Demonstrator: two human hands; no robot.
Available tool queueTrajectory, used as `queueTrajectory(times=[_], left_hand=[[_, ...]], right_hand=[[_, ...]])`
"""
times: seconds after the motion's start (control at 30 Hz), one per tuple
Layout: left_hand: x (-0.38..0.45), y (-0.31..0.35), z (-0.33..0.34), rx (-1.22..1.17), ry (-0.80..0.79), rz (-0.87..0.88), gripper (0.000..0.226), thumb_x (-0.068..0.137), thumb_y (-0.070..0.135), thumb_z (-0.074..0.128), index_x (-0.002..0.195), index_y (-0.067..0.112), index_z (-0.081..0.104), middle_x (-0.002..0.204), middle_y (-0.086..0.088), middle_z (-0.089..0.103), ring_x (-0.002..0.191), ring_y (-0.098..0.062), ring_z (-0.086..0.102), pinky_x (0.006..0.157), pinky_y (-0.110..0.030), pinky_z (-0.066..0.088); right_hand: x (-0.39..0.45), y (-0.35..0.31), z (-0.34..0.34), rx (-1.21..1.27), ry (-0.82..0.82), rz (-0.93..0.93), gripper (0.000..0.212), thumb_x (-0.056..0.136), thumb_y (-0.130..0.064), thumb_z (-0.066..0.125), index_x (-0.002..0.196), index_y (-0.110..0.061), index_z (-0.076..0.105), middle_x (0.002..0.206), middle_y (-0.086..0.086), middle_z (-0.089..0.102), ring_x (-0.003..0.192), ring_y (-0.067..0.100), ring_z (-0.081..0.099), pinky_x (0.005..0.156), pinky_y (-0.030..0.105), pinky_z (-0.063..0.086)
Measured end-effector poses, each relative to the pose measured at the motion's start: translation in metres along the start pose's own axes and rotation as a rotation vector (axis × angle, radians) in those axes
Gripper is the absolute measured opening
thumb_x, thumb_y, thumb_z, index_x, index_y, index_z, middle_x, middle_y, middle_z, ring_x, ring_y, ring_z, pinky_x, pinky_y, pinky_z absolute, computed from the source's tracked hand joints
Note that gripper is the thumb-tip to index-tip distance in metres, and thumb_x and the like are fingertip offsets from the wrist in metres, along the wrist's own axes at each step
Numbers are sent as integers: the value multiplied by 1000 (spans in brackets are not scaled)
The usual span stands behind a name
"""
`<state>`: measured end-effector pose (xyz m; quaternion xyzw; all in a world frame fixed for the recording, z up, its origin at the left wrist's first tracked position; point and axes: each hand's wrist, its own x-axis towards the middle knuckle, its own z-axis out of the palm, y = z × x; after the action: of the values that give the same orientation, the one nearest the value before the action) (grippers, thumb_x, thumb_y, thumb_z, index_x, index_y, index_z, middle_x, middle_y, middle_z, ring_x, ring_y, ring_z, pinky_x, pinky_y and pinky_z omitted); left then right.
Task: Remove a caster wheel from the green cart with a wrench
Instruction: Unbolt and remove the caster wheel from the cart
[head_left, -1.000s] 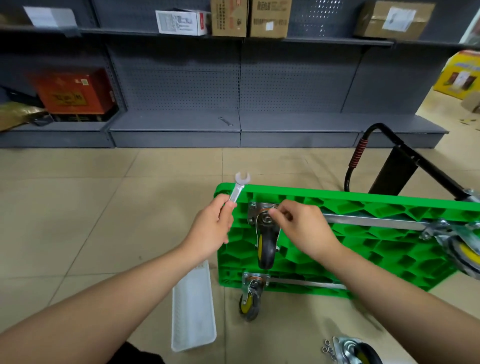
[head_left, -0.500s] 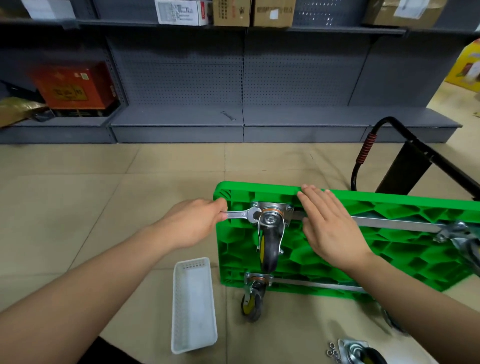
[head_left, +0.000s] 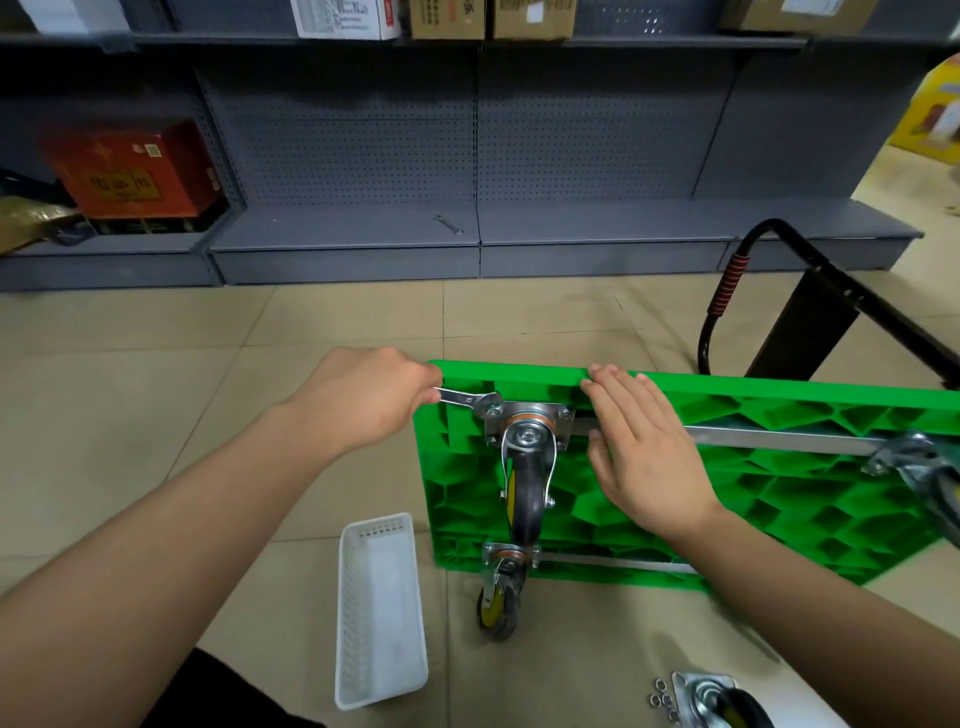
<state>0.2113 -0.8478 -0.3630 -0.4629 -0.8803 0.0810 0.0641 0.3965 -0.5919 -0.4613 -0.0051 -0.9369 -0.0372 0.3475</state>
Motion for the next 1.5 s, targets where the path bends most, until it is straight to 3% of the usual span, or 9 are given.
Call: queueTrajectory(times=[0.77, 1.03, 1.23, 1.5], left_hand=[[23, 33, -59, 454, 7, 112, 26, 104, 43, 48, 108, 25, 66, 103, -3, 70, 99, -30, 69, 70, -32, 39], [23, 32, -49, 439, -45, 120, 27, 106, 42, 45, 112, 24, 64, 109, -5, 71, 102, -32, 69, 77, -34, 47], [9, 27, -29, 423, -13, 102, 28, 108, 41, 39, 117, 23, 58, 108, -3, 71, 96, -30, 70, 67, -32, 35], [4, 17, -14, 290, 17, 57, 34, 107, 48, 34, 117, 23, 56, 108, -2, 70, 98, -31, 68, 68, -33, 40]], right_hand=[[0, -6, 7, 19, 52, 47, 48, 94, -15, 49, 139, 1, 55, 149, 15, 51, 141, 33, 45, 119, 53, 32], [0, -7, 6, 18, 39, 58, 49, 93, -15, 51, 140, 0, 54, 149, 15, 51, 141, 33, 44, 119, 52, 31], [2, -12, 8, -14, 48, 84, 49, 91, -16, 53, 137, 1, 55, 146, 16, 52, 138, 36, 46, 118, 53, 31], [2, -13, 8, -31, 56, 85, 50, 91, -17, 52, 138, 0, 55, 147, 16, 52, 138, 36, 47, 118, 53, 31]])
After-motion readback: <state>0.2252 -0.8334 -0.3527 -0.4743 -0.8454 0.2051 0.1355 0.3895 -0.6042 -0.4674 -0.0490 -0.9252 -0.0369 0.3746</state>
